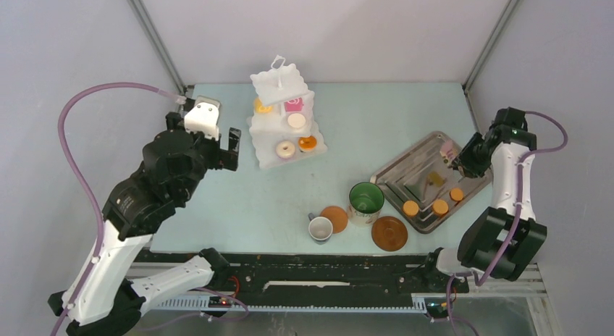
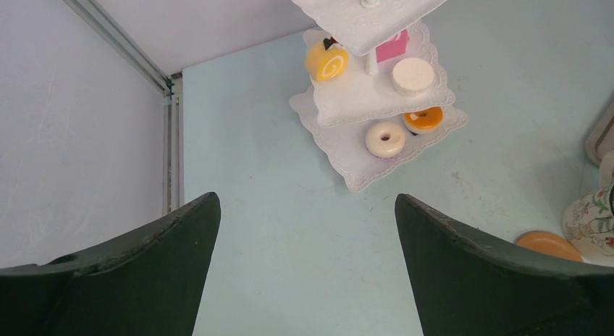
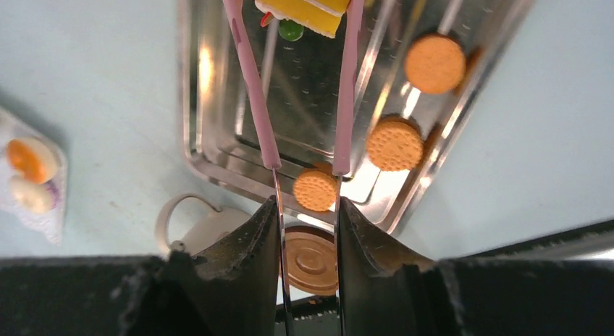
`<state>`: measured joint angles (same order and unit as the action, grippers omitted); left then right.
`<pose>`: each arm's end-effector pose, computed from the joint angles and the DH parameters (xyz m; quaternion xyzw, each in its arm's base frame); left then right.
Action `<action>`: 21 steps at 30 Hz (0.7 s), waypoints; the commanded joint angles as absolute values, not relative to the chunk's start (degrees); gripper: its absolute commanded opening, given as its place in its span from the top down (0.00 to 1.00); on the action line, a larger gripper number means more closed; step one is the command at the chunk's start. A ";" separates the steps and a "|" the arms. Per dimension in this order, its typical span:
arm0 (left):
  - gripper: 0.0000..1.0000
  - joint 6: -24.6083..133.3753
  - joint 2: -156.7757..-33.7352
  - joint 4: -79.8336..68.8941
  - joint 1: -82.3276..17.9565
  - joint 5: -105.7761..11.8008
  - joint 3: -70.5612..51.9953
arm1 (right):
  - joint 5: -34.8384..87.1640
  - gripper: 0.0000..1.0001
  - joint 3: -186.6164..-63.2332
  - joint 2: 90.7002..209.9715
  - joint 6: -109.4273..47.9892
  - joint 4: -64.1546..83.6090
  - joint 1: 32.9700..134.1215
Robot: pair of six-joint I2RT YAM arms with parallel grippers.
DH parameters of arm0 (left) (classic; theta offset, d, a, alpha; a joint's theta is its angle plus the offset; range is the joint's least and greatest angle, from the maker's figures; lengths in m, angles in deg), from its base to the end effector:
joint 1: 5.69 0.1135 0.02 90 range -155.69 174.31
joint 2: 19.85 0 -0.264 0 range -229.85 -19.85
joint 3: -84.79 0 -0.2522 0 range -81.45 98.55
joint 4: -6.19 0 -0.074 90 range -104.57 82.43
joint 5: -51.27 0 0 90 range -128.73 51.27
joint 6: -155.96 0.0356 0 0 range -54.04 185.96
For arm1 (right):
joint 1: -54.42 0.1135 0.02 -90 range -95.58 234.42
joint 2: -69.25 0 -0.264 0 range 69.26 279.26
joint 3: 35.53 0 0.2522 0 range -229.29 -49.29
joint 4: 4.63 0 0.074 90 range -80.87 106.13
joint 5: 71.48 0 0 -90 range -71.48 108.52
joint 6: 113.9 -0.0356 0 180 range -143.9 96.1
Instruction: Serve the afternoon tea
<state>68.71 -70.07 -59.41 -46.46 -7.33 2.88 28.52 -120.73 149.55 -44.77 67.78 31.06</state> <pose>0.1028 -0.0641 0.4716 0.1400 0.7813 0.0217 0.6079 0.2490 -0.1008 0.2945 0.3521 0.9116 0.0812 0.1961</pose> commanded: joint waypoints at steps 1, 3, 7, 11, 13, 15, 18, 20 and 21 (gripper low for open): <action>0.02 67.02 -70.16 -59.87 -46.82 -6.63 6.06 | 40.28 1.00 -123.12 144.75 -43.74 60.04 33.35; 0.02 66.42 -70.48 -60.16 -46.79 -5.91 6.92 | 44.72 1.00 -123.12 143.61 -45.10 56.62 35.95; 0.02 66.40 -70.78 -60.52 -46.76 -4.38 8.84 | 48.49 1.00 -123.44 142.61 -48.43 49.43 44.95; 0.02 64.36 -71.06 -60.95 -46.80 -2.95 10.82 | 45.79 1.00 -127.55 145.36 -48.31 48.13 58.40; 0.02 64.04 -71.00 -60.98 -46.74 -2.73 11.28 | 44.30 1.00 -130.41 147.87 -47.32 48.83 64.51; 0.02 63.74 -71.03 -61.30 -46.72 -2.79 11.90 | 41.53 1.00 -134.34 150.76 -45.46 50.85 70.33; 0.02 63.37 -71.13 -61.61 -46.75 -2.92 12.43 | 39.28 1.00 -139.73 155.10 -43.02 51.86 77.92; 0.02 63.26 -71.29 -61.87 -46.69 -3.36 12.65 | 38.62 1.00 -142.40 158.07 -42.20 51.38 81.72; 0.02 63.10 -71.35 -62.24 -46.71 -3.49 12.94 | 38.75 1.00 -143.73 159.54 -42.14 51.02 83.14</action>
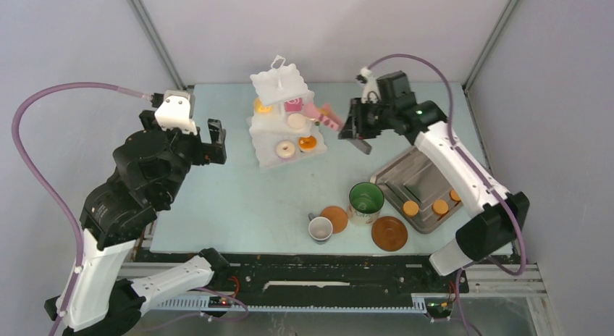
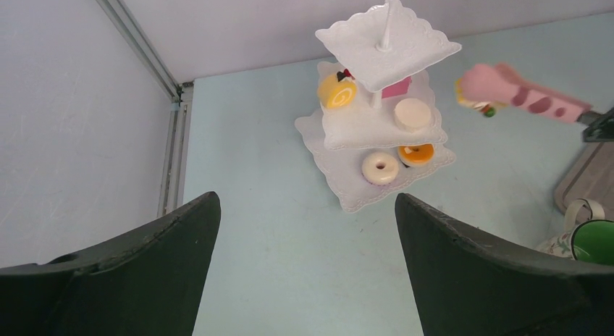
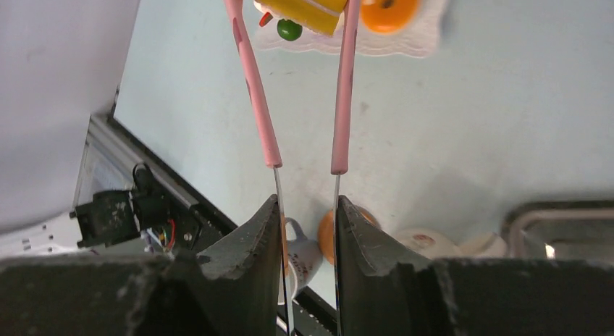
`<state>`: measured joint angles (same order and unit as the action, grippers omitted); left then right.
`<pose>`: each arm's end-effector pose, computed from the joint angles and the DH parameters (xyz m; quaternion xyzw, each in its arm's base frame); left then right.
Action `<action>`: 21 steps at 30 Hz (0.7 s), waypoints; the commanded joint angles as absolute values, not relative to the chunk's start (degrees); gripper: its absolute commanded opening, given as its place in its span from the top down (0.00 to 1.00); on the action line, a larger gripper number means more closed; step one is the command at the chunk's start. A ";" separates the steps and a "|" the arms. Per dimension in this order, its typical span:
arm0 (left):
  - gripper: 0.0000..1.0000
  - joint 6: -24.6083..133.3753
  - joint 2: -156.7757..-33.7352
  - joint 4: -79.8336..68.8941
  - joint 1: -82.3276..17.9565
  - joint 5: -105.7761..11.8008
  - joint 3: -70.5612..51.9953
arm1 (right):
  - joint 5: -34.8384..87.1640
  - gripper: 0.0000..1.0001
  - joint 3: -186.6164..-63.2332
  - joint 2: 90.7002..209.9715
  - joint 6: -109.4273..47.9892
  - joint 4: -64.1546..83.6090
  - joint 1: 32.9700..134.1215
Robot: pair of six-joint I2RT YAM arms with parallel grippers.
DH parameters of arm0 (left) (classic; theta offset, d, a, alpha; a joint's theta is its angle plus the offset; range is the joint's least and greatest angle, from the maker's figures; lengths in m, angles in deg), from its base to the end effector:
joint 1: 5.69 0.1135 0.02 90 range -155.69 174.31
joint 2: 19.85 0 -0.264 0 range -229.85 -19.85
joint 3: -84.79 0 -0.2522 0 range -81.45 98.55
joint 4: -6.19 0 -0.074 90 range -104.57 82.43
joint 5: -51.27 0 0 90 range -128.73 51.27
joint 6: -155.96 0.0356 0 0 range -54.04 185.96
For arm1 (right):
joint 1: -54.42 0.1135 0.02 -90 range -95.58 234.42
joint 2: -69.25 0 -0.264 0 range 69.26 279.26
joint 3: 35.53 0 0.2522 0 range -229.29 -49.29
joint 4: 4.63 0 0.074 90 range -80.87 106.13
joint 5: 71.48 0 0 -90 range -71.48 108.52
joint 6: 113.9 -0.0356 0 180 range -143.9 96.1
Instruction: Serve the afternoon tea
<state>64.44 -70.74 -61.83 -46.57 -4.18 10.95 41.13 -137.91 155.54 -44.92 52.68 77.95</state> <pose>0.0872 -0.0488 0.5028 0.0767 0.7649 0.0007 0.6396 0.2931 0.1425 0.3764 -0.1005 0.8911 0.3187 0.3070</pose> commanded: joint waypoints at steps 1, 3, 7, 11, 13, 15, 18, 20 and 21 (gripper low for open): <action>0.02 62.92 -71.37 -62.54 -46.75 -3.75 13.13 | 39.08 1.00 -144.95 161.15 -42.37 50.57 84.46; 0.02 62.80 -71.28 -62.87 -46.72 -4.14 13.29 | 39.38 1.00 -147.69 164.35 -42.67 50.15 86.77; 0.02 62.48 -70.47 -63.34 -46.72 -3.92 13.23 | 39.83 1.00 -155.40 170.74 -42.52 50.00 90.82; 0.02 62.18 -69.24 -62.94 -46.69 -4.17 12.02 | 37.90 1.00 -161.41 177.29 -44.21 50.26 93.38; 0.02 62.23 -68.79 -62.50 -46.75 -4.50 11.56 | 36.81 1.00 -163.34 180.06 -44.77 49.66 94.20; 0.02 62.35 -68.59 -62.56 -46.78 -4.62 11.62 | 36.04 1.00 -164.93 182.09 -44.31 49.37 95.19; 0.02 62.70 -68.28 -62.69 -46.74 -4.29 11.69 | 31.11 1.00 -168.02 184.07 -42.63 51.32 96.48; 0.02 62.80 -67.98 -62.80 -46.78 -3.81 11.65 | 28.36 1.00 -168.93 184.46 -41.83 52.05 96.68; 0.02 62.80 -67.80 -62.77 -46.73 -3.63 11.44 | 26.88 1.00 -168.97 184.48 -41.55 52.26 96.65</action>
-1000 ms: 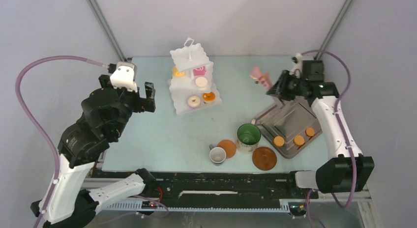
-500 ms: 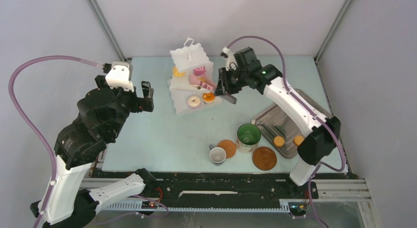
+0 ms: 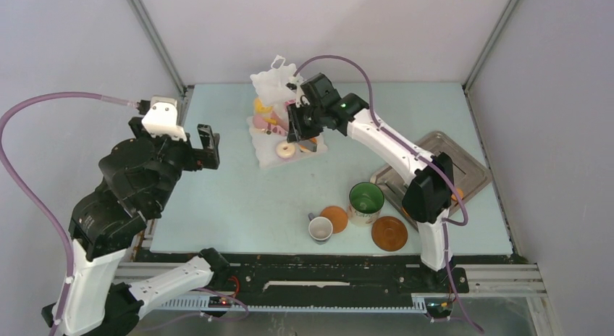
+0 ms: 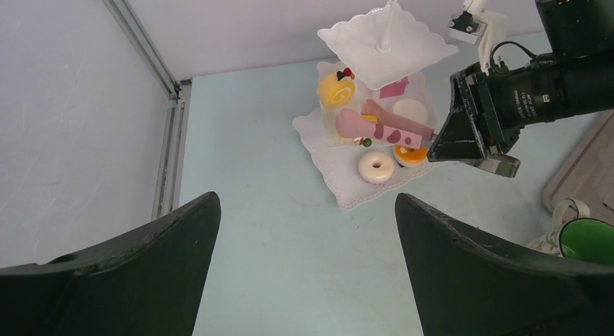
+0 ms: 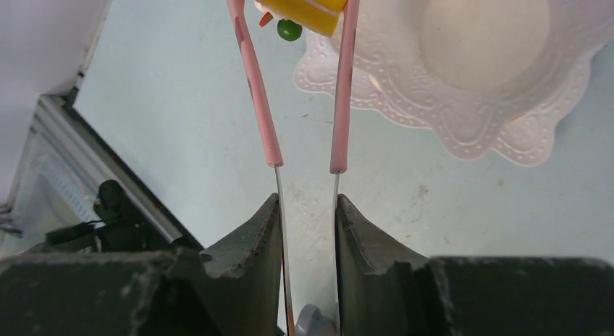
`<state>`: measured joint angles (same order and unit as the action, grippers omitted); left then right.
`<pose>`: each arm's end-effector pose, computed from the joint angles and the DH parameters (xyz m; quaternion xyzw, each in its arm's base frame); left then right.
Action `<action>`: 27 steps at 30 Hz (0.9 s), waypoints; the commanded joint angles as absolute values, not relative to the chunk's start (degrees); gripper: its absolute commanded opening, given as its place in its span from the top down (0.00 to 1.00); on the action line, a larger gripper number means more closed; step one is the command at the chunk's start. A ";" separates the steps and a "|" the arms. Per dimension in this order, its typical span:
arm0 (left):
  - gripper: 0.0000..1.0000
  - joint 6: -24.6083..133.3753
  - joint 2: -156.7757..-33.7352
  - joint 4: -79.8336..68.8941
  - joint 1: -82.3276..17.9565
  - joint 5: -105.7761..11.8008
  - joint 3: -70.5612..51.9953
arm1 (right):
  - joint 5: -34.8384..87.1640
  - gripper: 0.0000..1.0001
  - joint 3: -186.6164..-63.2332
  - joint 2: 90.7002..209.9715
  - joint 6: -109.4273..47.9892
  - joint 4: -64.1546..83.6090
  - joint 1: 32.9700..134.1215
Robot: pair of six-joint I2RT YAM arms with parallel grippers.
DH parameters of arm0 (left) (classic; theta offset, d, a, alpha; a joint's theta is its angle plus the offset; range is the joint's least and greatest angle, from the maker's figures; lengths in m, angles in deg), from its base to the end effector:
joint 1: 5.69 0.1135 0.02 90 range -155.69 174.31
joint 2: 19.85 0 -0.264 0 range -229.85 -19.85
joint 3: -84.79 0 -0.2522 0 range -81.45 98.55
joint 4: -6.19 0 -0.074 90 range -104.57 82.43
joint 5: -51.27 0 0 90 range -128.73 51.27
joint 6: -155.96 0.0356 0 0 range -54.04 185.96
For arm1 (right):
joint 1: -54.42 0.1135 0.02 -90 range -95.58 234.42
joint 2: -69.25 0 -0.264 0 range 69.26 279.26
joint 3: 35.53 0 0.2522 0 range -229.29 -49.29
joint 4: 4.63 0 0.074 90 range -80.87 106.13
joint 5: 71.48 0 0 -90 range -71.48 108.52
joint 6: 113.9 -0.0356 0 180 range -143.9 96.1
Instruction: Serve the afternoon tea
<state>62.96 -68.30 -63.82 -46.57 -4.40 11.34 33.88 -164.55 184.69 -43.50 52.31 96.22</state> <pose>0.0731 -0.0367 0.5038 0.0650 0.7622 -0.0123 0.6439 0.3346 0.3118 0.3367 -0.2271 0.8829 0.3058 0.2747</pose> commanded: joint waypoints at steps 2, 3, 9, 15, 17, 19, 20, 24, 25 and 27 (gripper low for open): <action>0.02 62.80 -67.46 -62.68 -46.71 -3.42 10.98 | 24.57 1.00 -168.95 184.55 -40.39 52.34 96.66; 0.02 62.80 -67.47 -62.64 -46.73 -3.35 10.86 | 24.02 1.00 -169.10 184.75 -39.92 52.48 96.61; 0.02 62.79 -67.47 -62.76 -46.69 -3.13 10.66 | 23.38 1.00 -171.32 187.18 -39.11 53.58 96.04; 0.02 63.07 -67.46 -62.93 -46.67 -3.22 10.40 | 24.35 0.90 -172.60 188.68 -39.01 53.96 96.09; 0.02 63.12 -67.40 -62.86 -46.75 -3.30 10.23 | 24.80 0.82 -173.05 189.02 -39.11 54.13 96.08; 0.02 63.15 -67.62 -62.83 -46.71 -3.38 10.34 | 24.89 0.75 -173.10 189.01 -39.19 54.09 96.21; 0.02 63.15 -67.73 -62.79 -46.67 -3.39 10.43 | 25.01 0.72 -173.09 188.89 -39.20 54.02 96.19; 0.02 63.15 -67.71 -62.64 -46.73 -3.59 10.39 | 24.51 0.65 -172.72 187.99 -38.73 53.84 96.51; 0.02 63.19 -67.68 -62.64 -46.66 -3.76 10.39 | 24.52 0.63 -172.57 187.72 -38.69 53.83 96.61; 0.02 63.32 -67.86 -62.90 -46.71 -4.32 10.56 | 24.31 0.61 -172.18 187.08 -38.39 53.64 96.77</action>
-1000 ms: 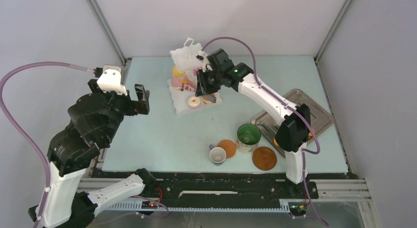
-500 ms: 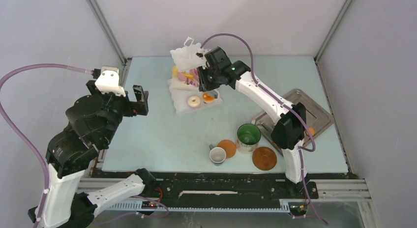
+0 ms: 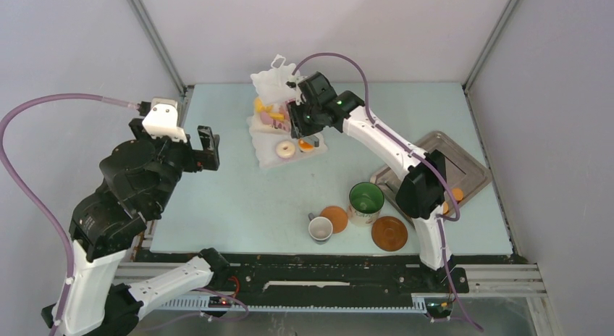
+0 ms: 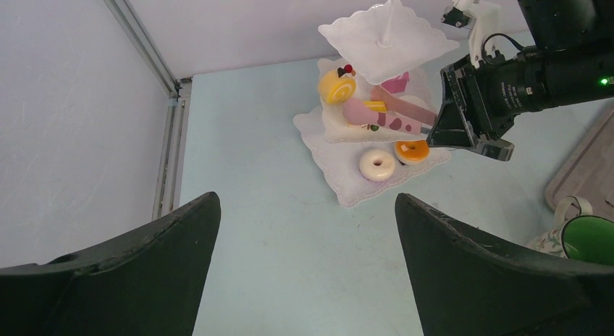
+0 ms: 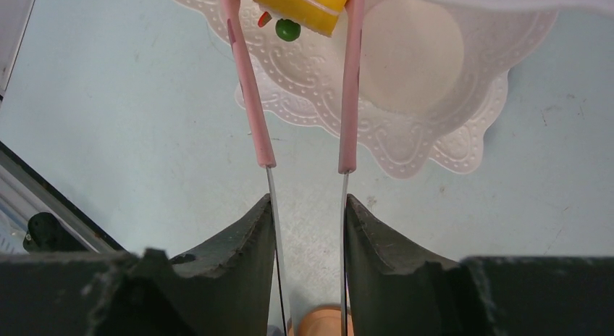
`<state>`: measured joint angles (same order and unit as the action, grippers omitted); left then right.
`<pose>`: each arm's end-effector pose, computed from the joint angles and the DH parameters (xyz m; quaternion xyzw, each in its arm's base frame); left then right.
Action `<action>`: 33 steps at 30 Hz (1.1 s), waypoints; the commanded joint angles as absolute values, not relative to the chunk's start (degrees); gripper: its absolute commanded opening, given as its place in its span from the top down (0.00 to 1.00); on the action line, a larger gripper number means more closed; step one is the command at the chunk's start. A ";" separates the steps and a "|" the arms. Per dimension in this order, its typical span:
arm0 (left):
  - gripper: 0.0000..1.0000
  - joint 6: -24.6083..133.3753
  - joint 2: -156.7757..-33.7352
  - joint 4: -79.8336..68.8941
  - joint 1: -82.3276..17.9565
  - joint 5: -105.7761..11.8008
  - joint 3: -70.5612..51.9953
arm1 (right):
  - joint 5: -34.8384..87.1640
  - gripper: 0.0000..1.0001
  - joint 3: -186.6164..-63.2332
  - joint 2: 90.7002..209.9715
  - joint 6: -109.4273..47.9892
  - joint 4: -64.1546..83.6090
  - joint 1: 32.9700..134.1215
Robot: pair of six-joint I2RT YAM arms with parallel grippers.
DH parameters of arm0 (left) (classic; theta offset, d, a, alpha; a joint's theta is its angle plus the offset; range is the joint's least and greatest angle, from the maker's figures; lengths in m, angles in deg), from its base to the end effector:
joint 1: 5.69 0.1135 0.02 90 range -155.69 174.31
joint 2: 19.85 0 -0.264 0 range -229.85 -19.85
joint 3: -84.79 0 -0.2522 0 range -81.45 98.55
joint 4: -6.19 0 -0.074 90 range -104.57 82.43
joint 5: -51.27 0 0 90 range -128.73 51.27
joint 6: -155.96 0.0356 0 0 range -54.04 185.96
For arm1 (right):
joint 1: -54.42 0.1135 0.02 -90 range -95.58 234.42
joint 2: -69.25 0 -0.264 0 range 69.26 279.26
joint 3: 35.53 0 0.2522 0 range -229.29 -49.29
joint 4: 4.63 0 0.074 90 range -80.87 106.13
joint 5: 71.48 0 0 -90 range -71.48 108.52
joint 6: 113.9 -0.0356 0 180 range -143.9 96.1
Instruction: Serve the afternoon tea
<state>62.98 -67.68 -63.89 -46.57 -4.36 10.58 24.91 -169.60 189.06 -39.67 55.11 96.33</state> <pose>0.0719 -0.0356 0.5012 0.0657 0.7631 -0.0111 0.6428 0.3489 0.3185 0.3267 -0.2295 0.8953 0.2276 0.3064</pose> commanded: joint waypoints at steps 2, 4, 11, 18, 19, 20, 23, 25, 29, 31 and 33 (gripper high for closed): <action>0.02 63.30 -67.96 -63.01 -46.73 -4.43 10.66 | 24.46 0.59 -171.40 186.35 -38.15 52.95 96.86; 0.02 63.24 -68.08 -62.99 -46.72 -4.52 10.66 | 24.08 0.56 -170.71 185.84 -38.06 52.67 96.92; 0.02 62.89 -68.10 -63.36 -46.68 -5.37 11.09 | 22.94 0.54 -169.49 183.81 -37.37 51.61 97.09; 0.02 62.97 -68.13 -63.63 -46.71 -5.42 11.21 | 21.60 0.54 -167.45 179.88 -36.87 51.87 97.04; 0.02 62.91 -68.11 -63.50 -46.72 -5.42 11.13 | 21.59 0.54 -166.35 178.90 -36.64 51.67 97.00; 0.02 62.85 -68.11 -63.48 -46.73 -5.49 10.99 | 21.70 0.54 -165.00 177.63 -36.38 50.94 96.96; 0.02 62.58 -68.19 -63.22 -46.73 -5.79 10.52 | 23.52 0.54 -161.27 174.61 -36.28 50.42 96.66; 0.02 62.49 -68.13 -62.94 -46.68 -5.98 10.03 | 24.85 0.56 -160.29 173.28 -36.26 52.07 96.47; 0.02 62.28 -68.53 -62.45 -46.69 -6.65 9.14 | 26.01 0.60 -154.53 168.11 -33.78 54.74 96.46; 0.02 62.27 -68.68 -62.04 -46.72 -6.89 8.59 | 25.56 0.61 -149.90 163.92 -32.48 55.70 96.21; 0.02 62.47 -68.83 -61.61 -46.69 -6.91 7.87 | 24.16 0.62 -143.67 157.65 -31.32 56.79 95.82</action>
